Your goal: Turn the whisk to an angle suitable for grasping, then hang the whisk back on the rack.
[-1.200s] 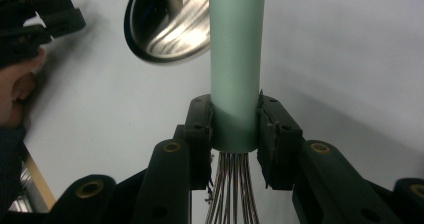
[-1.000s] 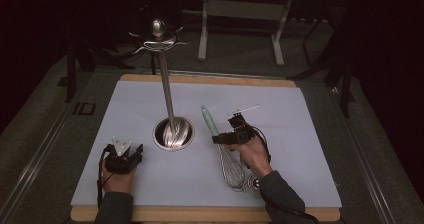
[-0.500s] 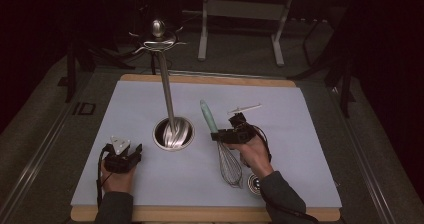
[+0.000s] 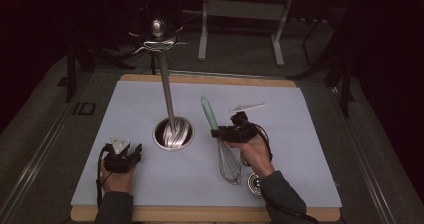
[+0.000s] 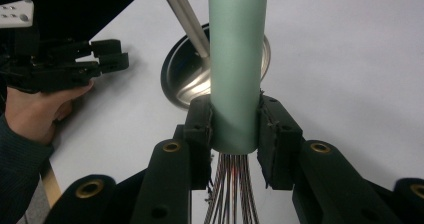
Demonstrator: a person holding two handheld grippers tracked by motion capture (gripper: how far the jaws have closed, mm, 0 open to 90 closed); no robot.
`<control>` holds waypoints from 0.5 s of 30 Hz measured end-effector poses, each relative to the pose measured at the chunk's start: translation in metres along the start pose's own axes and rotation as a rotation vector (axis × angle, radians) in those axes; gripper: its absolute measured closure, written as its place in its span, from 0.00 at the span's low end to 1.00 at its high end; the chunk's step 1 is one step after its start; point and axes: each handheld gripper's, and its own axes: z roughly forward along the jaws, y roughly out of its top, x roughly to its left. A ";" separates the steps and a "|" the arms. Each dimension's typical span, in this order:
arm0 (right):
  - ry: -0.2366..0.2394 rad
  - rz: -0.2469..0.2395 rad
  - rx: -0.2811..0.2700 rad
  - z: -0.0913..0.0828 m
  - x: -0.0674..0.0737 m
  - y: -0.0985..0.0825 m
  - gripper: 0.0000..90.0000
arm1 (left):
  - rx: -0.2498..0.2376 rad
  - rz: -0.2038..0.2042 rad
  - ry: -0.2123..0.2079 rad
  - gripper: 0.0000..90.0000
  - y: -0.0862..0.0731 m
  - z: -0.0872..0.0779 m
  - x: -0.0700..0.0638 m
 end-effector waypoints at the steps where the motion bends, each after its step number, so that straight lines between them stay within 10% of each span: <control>1: 0.006 -0.003 -0.002 -0.001 0.000 0.001 0.77 | 0.001 0.000 0.000 0.61 0.000 0.000 0.000; 15: 0.049 -0.069 -0.049 -0.012 0.012 0.016 0.77 | 0.001 -0.014 -0.004 0.61 0.000 0.000 0.002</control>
